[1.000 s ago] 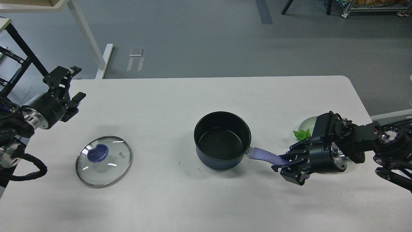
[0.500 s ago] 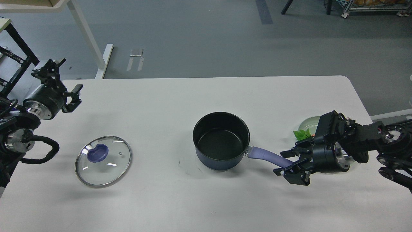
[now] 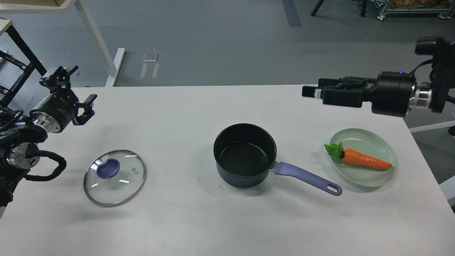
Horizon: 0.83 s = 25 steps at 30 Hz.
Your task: Open pot lid
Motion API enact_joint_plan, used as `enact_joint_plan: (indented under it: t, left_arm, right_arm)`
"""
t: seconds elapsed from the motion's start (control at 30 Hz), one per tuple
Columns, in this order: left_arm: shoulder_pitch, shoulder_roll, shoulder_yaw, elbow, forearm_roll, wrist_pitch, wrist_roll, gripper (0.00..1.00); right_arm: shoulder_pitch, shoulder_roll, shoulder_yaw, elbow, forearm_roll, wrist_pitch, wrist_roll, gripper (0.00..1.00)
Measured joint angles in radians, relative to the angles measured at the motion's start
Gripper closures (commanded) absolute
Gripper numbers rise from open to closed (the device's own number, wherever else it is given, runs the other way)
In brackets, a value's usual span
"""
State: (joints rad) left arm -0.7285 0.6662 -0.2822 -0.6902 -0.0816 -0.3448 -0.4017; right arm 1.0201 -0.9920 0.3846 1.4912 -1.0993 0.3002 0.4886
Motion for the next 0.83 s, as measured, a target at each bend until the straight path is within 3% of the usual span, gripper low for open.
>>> enact_joint_plan:
  t: [0.17, 0.3, 0.6, 0.83]
  left_arm:
    - [0.0, -0.01, 0.0, 0.0, 0.0, -0.027, -0.005, 0.01]
    - [0.002, -0.011, 0.0, 0.0, -0.004, -0.055, -0.011, 0.01]
    - [0.013, -0.061, -0.006, 0.0, -0.003, -0.069, -0.015, 0.01]
    - [0.017, -0.074, -0.008, 0.002, 0.0, -0.069, -0.014, 0.01]
  right_arm:
    - [-0.052, 0.152, 0.015, -0.148, 0.489, -0.095, 0.0, 0.01]
    - [-0.105, 0.279, 0.056, -0.271, 0.69, -0.183, 0.0, 0.0]
    - [-0.353, 0.577, 0.326, -0.497, 0.84, -0.213, 0.0, 0.0]
    - [-0.422, 0.635, 0.366, -0.538, 0.842, -0.212, 0.0, 0.0]
